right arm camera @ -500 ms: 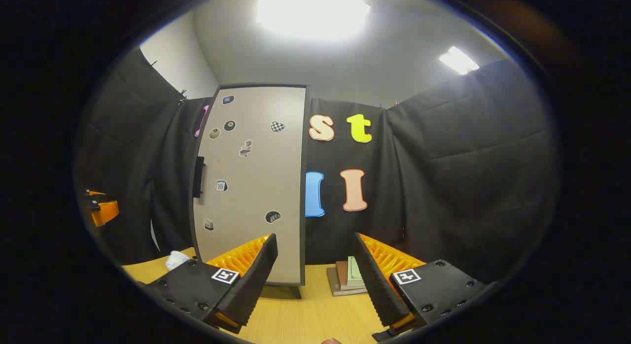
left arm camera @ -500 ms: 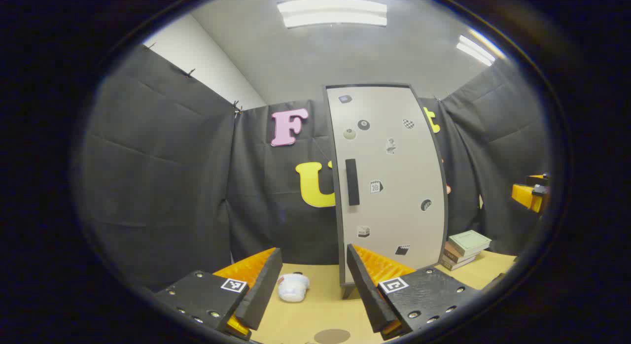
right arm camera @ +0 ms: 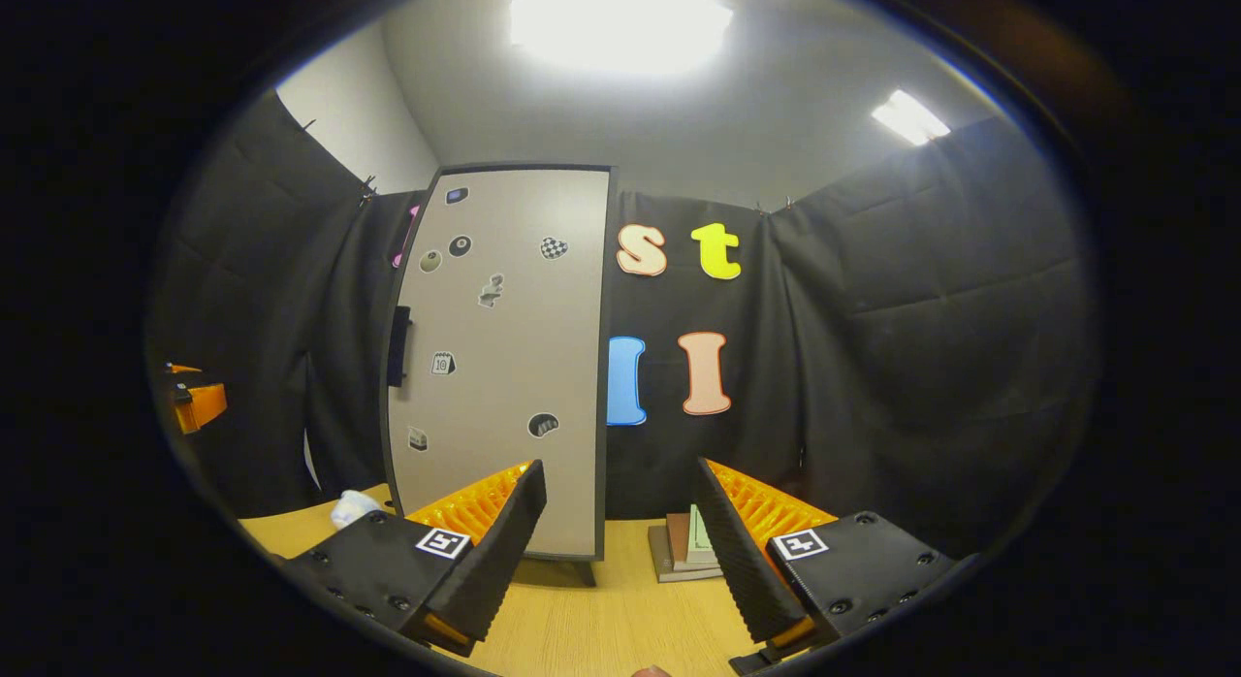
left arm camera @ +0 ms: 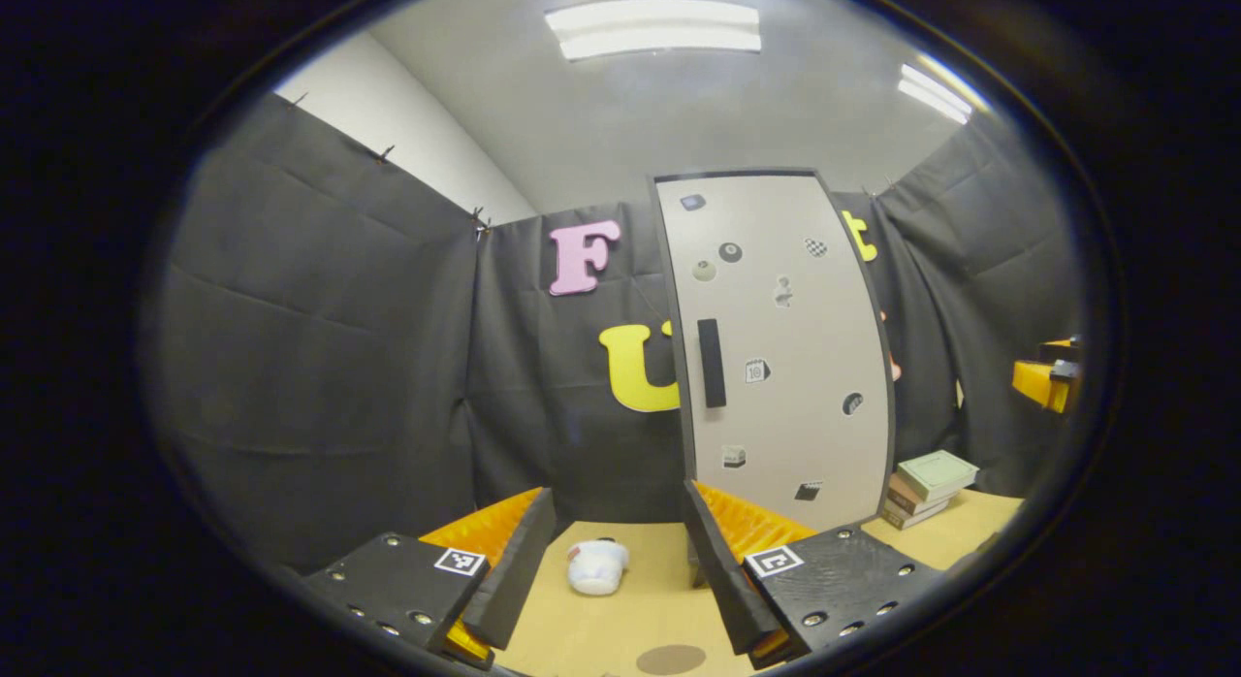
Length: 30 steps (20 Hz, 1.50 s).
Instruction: Open the cabinet door with the right hand, grasp the bottle in the cabinet with the left hand and place it on the coaster, then close the cabinet door with the right hand.
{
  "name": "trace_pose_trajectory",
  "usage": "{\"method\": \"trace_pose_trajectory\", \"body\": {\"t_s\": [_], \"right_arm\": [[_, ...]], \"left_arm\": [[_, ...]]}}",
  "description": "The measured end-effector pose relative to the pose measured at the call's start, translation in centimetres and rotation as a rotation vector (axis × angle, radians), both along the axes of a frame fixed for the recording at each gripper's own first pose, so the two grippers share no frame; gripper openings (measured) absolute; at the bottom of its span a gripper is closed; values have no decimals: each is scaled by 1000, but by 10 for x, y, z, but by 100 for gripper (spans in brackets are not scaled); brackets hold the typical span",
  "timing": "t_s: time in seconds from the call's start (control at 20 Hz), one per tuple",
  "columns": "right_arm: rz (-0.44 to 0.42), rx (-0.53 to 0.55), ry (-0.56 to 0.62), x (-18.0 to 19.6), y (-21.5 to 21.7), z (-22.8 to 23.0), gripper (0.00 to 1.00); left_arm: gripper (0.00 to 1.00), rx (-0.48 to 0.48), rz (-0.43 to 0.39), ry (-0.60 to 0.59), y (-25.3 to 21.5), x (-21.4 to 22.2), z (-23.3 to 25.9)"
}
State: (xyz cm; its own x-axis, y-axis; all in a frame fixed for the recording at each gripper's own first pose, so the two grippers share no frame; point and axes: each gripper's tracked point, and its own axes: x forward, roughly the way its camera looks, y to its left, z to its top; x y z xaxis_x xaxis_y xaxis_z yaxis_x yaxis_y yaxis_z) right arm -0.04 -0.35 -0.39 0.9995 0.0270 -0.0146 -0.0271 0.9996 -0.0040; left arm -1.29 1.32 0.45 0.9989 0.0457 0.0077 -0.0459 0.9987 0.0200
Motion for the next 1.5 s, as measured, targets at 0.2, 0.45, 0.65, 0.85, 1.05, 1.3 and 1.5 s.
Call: {"method": "trace_pose_trajectory", "body": {"t_s": [0.2,0.45,0.65,0.85,1.05,1.3,1.5], "right_arm": [[0,7,13,0,-7,-4,97],[-6,11,13,-2,-17,-5,96],[-6,12,12,-2,-24,-4,96],[6,5,10,-4,-30,-4,96],[38,-3,11,-1,-35,-5,96],[110,17,3,11,-34,-3,98],[153,43,9,23,-20,1,96]], "left_arm": [[81,-9,0,14,-5,-3,-3],[81,3,-4,1,-11,-5,3],[81,8,-6,-10,-19,-8,8],[82,-14,-3,-5,-28,-9,6],[81,-30,16,3,-38,-13,3],[82,-1,74,1,-43,-21,5],[82,-9,88,19,-42,-23,-1]]}}
